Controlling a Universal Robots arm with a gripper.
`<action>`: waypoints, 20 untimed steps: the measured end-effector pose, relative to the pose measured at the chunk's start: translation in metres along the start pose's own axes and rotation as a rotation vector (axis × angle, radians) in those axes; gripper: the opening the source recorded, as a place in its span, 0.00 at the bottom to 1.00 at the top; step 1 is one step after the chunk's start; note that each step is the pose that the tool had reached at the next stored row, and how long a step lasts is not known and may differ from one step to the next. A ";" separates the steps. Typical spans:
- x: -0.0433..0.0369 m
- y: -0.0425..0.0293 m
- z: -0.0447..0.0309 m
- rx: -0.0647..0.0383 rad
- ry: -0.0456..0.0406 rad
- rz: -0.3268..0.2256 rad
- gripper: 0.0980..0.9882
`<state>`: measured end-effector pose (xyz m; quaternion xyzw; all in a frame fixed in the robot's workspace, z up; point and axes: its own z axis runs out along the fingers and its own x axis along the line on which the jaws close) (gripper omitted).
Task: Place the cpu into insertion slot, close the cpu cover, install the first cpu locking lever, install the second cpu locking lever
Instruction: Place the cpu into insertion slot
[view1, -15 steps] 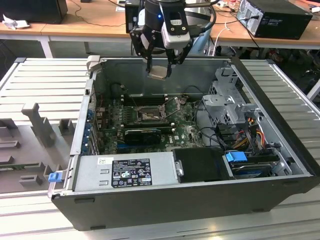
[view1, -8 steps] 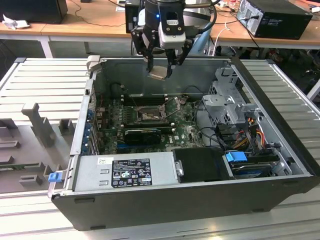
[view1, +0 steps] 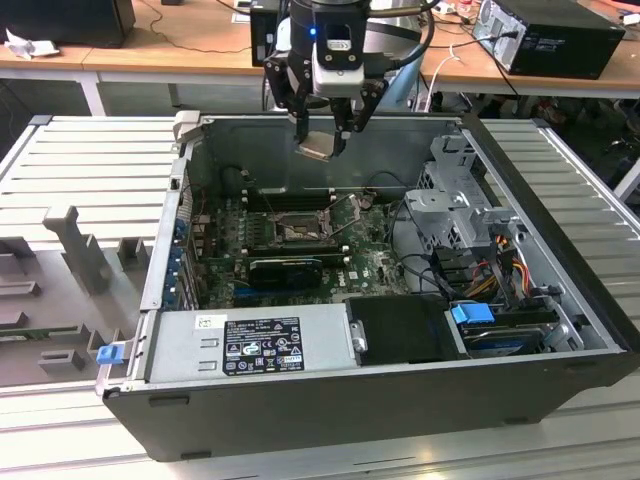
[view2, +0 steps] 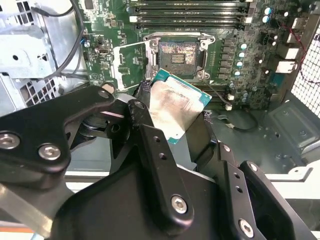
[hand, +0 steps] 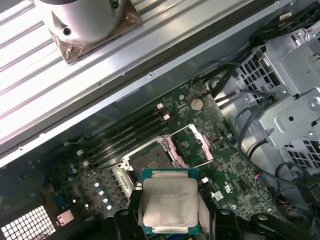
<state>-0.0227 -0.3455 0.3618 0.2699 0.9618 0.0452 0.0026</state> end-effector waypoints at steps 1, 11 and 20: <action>0.0000 0.0000 0.0000 0.000 -0.0007 0.007 0.48; 0.0000 0.0000 0.0001 -0.002 -0.0084 0.095 0.48; 0.0000 0.0000 0.0003 -0.004 -0.0162 0.183 0.48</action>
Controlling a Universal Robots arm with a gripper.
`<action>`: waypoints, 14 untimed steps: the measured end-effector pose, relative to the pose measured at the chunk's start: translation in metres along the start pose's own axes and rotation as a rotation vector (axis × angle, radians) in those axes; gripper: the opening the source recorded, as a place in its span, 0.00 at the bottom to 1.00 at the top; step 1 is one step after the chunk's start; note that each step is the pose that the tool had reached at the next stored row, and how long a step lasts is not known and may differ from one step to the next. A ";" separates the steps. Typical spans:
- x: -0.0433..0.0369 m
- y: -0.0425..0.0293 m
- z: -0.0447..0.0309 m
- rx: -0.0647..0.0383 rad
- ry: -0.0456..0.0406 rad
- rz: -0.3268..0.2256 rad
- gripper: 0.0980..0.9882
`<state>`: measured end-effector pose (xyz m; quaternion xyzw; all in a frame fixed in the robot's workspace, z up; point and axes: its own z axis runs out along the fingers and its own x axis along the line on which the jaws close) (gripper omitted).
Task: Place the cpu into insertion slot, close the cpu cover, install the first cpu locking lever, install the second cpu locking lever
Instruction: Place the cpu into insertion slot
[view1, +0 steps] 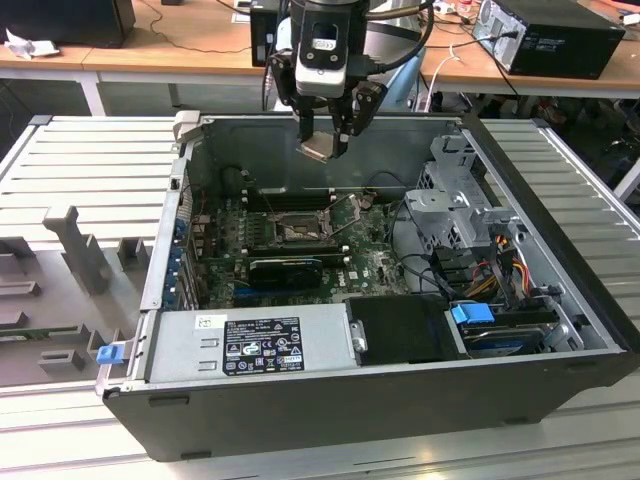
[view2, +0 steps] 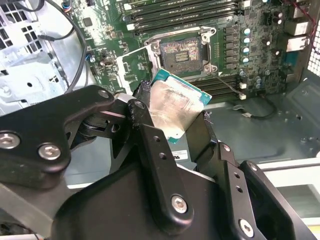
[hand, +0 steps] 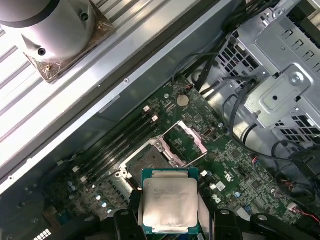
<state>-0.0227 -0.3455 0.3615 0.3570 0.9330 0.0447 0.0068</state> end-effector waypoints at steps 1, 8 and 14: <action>0.0000 0.0000 0.0000 0.000 -0.0006 0.007 0.48; 0.0000 0.0000 0.0002 -0.002 -0.0079 0.089 0.48; 0.0000 0.0000 0.0002 -0.003 -0.0120 0.136 0.48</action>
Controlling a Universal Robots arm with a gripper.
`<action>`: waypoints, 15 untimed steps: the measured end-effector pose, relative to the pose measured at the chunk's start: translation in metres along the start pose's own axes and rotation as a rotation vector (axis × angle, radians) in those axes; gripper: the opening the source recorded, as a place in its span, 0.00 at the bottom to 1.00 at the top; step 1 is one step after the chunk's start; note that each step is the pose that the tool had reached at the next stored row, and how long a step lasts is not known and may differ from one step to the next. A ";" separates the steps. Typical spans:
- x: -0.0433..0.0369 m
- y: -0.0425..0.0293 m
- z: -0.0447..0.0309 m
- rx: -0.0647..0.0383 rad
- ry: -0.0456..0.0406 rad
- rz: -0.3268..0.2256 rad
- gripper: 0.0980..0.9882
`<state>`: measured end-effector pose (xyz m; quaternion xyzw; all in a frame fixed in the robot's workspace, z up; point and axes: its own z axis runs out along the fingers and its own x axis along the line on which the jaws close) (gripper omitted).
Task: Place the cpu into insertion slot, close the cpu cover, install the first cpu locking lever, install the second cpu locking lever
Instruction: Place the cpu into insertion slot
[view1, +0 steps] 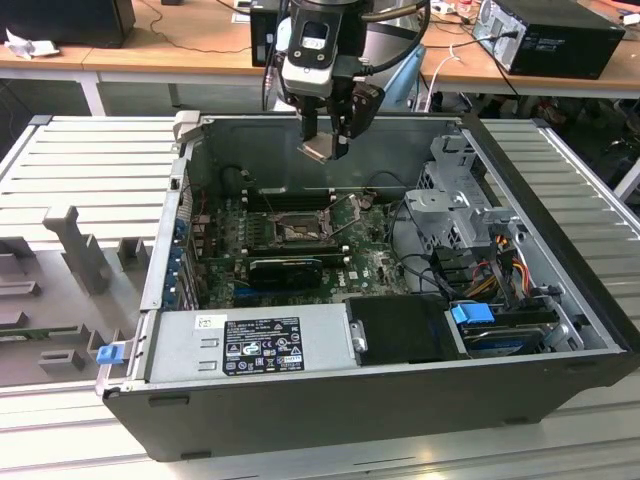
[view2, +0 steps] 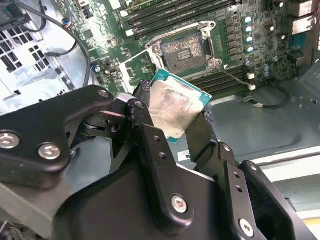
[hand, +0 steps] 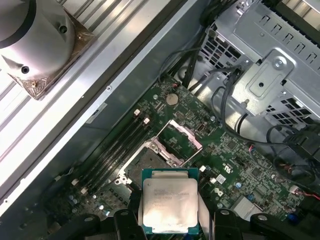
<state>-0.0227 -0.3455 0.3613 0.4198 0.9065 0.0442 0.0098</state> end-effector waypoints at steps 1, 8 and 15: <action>0.0000 0.0000 0.0000 0.000 -0.0006 0.007 0.48; 0.0000 0.0000 0.0001 -0.001 -0.0065 0.073 0.48; 0.0000 0.0000 0.0002 -0.003 -0.0152 0.171 0.48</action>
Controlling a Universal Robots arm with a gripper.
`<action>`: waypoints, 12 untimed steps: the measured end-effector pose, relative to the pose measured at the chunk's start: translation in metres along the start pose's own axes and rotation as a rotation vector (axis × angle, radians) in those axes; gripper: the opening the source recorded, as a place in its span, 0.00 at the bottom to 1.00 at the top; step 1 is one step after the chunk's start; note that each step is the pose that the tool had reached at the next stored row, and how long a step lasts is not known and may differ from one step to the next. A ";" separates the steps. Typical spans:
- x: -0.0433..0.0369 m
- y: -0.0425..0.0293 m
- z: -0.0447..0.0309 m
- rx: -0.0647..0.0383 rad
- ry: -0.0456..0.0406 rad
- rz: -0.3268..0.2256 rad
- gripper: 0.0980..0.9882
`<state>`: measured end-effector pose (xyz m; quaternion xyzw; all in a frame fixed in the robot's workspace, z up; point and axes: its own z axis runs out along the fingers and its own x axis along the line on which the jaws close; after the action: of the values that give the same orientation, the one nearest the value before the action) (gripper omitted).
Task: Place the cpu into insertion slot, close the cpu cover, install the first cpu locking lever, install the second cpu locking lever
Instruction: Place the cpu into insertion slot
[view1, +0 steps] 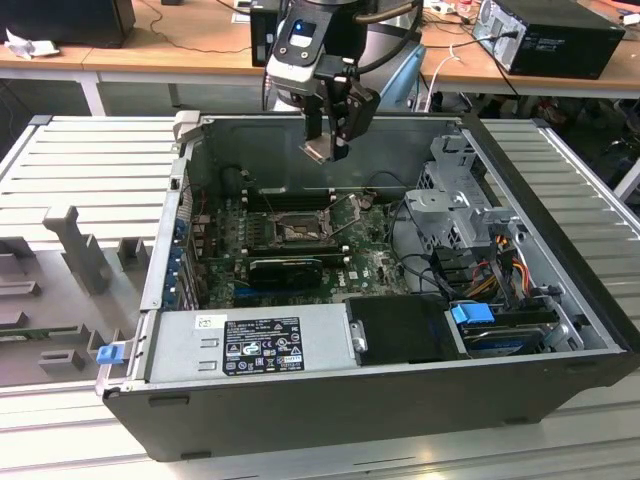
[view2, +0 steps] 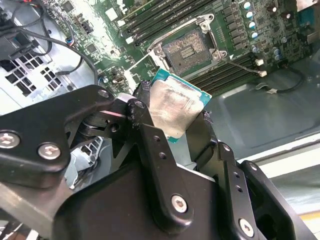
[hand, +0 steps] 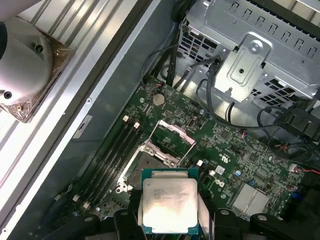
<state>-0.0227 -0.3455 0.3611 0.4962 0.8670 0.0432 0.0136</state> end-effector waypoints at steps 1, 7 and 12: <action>0.0000 0.0000 0.0000 0.000 -0.0006 0.007 0.48; 0.0000 0.0000 0.0001 -0.001 -0.0063 0.071 0.48; 0.0000 0.0000 0.0002 -0.002 -0.0095 0.108 0.48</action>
<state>-0.0227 -0.3455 0.3609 0.5423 0.8389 0.0424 0.0159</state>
